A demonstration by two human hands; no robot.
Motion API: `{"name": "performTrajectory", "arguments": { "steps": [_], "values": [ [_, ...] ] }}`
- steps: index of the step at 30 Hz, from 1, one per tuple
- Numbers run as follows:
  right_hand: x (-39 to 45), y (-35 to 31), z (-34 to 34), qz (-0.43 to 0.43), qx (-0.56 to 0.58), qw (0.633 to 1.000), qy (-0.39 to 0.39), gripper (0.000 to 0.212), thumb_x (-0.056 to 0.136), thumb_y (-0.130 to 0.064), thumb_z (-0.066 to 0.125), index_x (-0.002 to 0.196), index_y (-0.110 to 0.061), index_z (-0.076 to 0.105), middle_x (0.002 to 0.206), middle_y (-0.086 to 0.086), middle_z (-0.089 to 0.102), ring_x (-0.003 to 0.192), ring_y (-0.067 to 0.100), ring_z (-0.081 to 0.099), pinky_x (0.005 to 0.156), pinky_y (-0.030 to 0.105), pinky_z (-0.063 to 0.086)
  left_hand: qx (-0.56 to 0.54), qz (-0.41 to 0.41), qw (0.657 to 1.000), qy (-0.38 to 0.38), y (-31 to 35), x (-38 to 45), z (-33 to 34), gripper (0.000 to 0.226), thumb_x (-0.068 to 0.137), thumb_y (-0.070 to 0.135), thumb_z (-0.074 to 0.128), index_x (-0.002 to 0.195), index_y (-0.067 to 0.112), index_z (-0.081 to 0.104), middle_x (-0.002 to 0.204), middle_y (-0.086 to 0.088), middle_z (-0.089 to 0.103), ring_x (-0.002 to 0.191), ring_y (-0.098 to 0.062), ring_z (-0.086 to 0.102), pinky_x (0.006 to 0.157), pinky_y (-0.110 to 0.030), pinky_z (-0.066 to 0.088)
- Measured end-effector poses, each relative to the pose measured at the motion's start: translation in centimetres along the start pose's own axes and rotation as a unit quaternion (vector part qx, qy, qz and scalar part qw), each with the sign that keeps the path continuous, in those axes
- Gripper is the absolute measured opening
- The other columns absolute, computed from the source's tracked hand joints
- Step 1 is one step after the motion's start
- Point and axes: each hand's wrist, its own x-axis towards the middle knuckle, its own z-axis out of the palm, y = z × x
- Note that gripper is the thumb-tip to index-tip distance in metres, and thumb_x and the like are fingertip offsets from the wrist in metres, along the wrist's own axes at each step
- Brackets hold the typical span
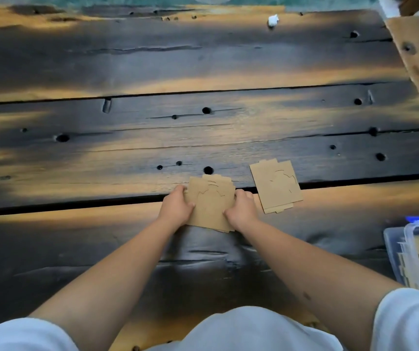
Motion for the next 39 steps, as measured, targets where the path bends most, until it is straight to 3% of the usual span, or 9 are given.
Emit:
{"name": "performTrajectory", "arguments": {
  "steps": [4,8,12,17,21,25,30,39],
  "values": [
    [0.3,-0.4,0.0,-0.009,-0.019,1.0,-0.019,0.04,0.077,-0.017,0.063,0.114,-0.014,0.047,0.12,0.008,0.045,0.106,0.027,0.052,0.081,0.032,0.04,-0.014,-0.016,1.0,-0.002,-0.4,0.2,0.3,0.057,0.083,0.019,0.067,0.134,0.016,0.043,0.127,-0.012,0.061,0.116,-0.031,0.055,0.094,-0.034,0.042],
    [0.5,-0.3,-0.5,-0.015,0.017,0.998,-0.051,0.042,0.079,-0.016,0.061,0.117,-0.019,0.044,0.113,0.007,0.062,0.104,0.029,0.058,0.076,0.032,0.042,-0.036,-0.015,0.999,0.002,-0.7,0.1,0.5,0.059,0.082,0.017,0.067,0.135,0.016,0.041,0.132,-0.01,0.058,0.118,-0.031,0.054,0.098,-0.037,0.043],
    [0.1,-0.3,-0.9,-0.023,0.067,0.997,-0.043,0.061,0.078,-0.019,0.069,0.129,-0.025,0.038,0.118,0.006,0.063,0.108,0.029,0.057,0.085,0.035,0.046,-0.057,-0.006,0.998,0.028,-0.8,-0.4,0.7,0.054,0.082,0.016,0.068,0.131,0.017,0.046,0.129,-0.007,0.06,0.116,-0.028,0.056,0.095,-0.033,0.043],
    [-1.0,0.1,-1.0,-0.044,0.083,0.994,-0.047,0.054,0.078,-0.022,0.071,0.122,-0.026,0.04,0.115,0.001,0.063,0.106,0.026,0.059,0.081,0.033,0.045,-0.068,-0.004,0.997,0.041,-0.9,-1.8,0.8,0.054,0.081,0.017,0.069,0.131,0.022,0.047,0.126,-0.004,0.062,0.115,-0.026,0.057,0.092,-0.03,0.043],
    [-2.7,1.3,-1.4,-0.051,0.096,0.993,-0.048,0.046,0.081,-0.016,0.069,0.114,-0.025,0.038,0.116,0.003,0.062,0.104,0.025,0.059,0.084,0.036,0.047,-0.045,0.022,0.999,0.015,-0.8,-4.0,1.6,0.052,0.082,0.019,0.069,0.129,0.018,0.046,0.126,-0.006,0.061,0.114,-0.026,0.057,0.084,-0.026,0.039],
    [-5.0,3.2,-2.4,-0.051,0.108,0.992,-0.043,0.053,0.081,-0.012,0.069,0.123,-0.024,0.039,0.121,0.004,0.059,0.107,0.025,0.057,0.092,0.041,0.048,-0.048,0.023,0.998,-0.017,-0.5,-6.5,2.6,0.051,0.083,0.02,0.069,0.127,0.017,0.044,0.126,-0.007,0.06,0.111,-0.025,0.057,0.086,-0.028,0.042],
    [-7.6,6.0,-4.0,-0.03,0.116,0.992,-0.031,0.058,0.08,-0.014,0.071,0.128,-0.027,0.04,0.119,0.002,0.061,0.106,0.025,0.058,0.083,0.03,0.045,-0.053,0.029,0.998,-0.036,1.0,-9.3,4.0,0.047,0.083,0.02,0.069,0.124,0.013,0.046,0.121,-0.011,0.061,0.107,-0.028,0.057,0.09,-0.034,0.047],
    [-10.6,10.9,-8.6,-0.003,0.096,0.995,-0.014,0.056,0.078,-0.019,0.075,0.128,-0.014,0.048,0.127,0.007,0.06,0.115,0.025,0.055,0.095,0.03,0.043,-0.091,0.038,0.993,-0.069,4.8,-12.7,7.5,0.049,0.082,0.014,0.07,0.126,0.012,0.05,0.123,-0.011,0.063,0.111,-0.027,0.06,0.098,-0.036,0.047]
  ]
}}
